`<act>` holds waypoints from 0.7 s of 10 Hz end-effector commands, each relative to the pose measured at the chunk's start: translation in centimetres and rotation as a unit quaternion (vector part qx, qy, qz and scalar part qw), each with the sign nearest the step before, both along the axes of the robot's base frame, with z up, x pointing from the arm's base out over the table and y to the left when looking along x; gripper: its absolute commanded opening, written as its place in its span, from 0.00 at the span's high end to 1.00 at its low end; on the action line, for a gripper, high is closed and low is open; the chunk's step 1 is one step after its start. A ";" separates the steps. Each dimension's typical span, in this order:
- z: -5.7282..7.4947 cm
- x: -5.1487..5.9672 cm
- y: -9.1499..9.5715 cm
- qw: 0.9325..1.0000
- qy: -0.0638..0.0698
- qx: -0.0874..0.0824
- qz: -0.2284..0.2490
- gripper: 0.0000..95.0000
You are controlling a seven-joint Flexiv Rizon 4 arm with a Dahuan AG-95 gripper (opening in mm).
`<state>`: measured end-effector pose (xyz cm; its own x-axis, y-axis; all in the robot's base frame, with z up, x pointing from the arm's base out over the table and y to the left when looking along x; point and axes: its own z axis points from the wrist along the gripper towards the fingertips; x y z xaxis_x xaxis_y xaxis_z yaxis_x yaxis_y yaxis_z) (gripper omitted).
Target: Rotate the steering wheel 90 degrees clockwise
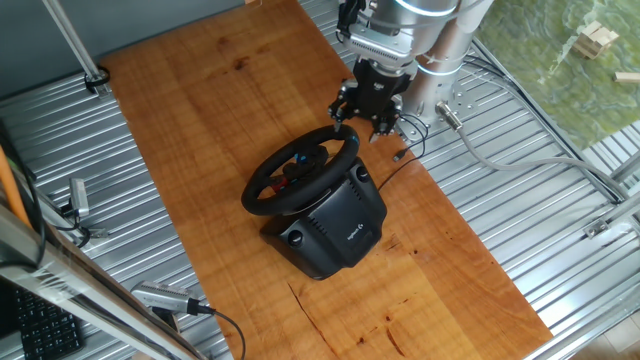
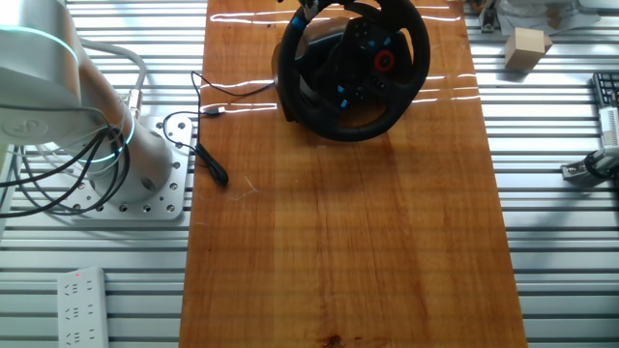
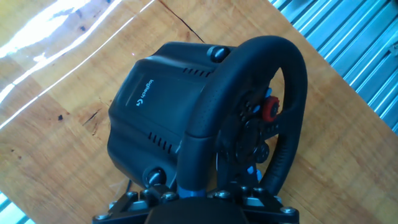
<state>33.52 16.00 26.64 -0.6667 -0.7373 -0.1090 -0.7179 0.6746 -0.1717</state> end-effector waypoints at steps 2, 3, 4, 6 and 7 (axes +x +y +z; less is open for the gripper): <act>-0.2 0.2 0.0 1.000 -0.002 0.001 -0.001 0.60; -0.3 0.2 -0.1 1.000 -0.002 0.001 0.000 0.60; -0.4 0.3 0.0 1.000 -0.003 0.000 0.000 0.60; -0.4 0.3 0.0 1.000 -0.005 -0.001 -0.001 0.60; -0.5 0.3 0.1 1.000 -0.008 -0.003 -0.002 0.60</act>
